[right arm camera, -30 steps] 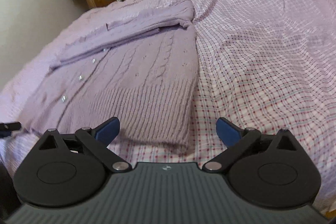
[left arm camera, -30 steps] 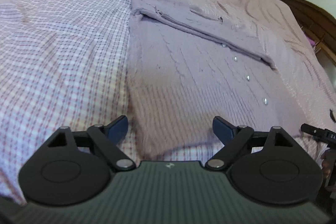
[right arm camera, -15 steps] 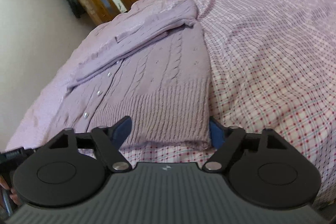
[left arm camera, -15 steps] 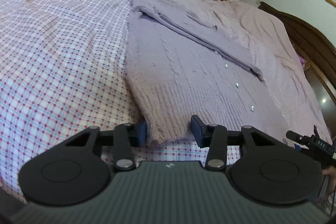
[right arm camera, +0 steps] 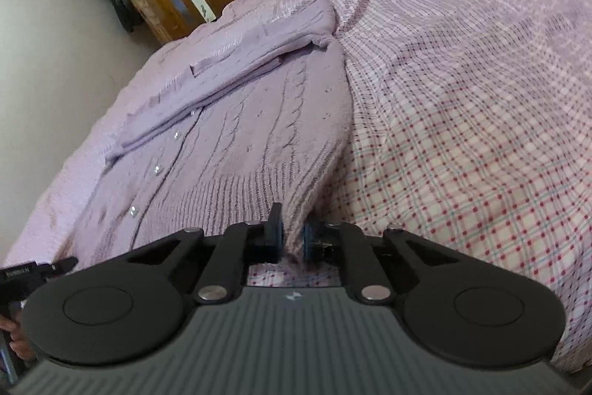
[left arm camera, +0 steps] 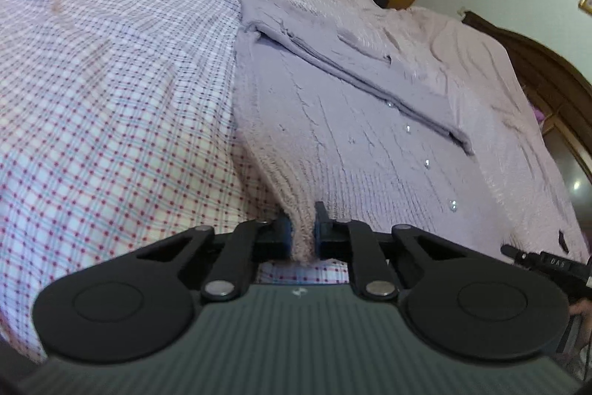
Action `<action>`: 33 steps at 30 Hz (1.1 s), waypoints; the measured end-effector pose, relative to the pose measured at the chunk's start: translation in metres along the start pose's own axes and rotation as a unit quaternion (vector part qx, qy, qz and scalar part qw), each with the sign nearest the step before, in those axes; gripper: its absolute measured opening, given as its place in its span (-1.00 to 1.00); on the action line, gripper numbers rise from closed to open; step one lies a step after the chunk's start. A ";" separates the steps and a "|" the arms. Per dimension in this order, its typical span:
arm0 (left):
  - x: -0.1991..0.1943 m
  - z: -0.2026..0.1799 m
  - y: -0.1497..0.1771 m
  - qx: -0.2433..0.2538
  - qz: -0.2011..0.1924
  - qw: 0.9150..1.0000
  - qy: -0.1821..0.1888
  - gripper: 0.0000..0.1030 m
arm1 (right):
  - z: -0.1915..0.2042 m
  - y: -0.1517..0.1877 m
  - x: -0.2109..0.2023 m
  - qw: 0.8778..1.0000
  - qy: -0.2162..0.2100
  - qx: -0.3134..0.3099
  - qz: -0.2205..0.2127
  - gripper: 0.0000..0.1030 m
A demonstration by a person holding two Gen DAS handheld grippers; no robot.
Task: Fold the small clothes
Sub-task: 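Close both grippers on the hem corners of the cardigan, then lift the hem with both grippers and fold it toward the collar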
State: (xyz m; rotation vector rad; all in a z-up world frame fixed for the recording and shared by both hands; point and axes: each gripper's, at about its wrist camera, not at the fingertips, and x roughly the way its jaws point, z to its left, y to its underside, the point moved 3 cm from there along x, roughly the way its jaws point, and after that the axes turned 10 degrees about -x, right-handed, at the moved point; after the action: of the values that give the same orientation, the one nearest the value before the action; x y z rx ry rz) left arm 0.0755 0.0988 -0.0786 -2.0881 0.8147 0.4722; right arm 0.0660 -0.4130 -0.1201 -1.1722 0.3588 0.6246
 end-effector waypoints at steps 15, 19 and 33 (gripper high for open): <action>-0.006 -0.003 0.000 0.004 -0.009 1.000 0.004 -0.76 | 0.003 -0.009 -0.008 1.000 -0.002 0.000 -0.009 -0.85; -0.015 -0.008 -0.011 -0.006 -0.036 0.999 0.011 -0.77 | 0.005 -0.023 -0.018 0.999 -0.025 0.017 -0.030 -0.85; -0.010 -0.059 -0.103 -0.017 -0.085 0.993 0.082 -0.77 | 0.048 -0.144 0.004 0.992 -0.076 -0.003 -0.096 -0.85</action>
State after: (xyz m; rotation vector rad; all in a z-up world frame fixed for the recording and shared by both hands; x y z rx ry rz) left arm 0.1419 0.1017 0.0197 -2.2270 0.7164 0.2267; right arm 0.1557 -0.4030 0.0015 -1.1411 0.1127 0.5436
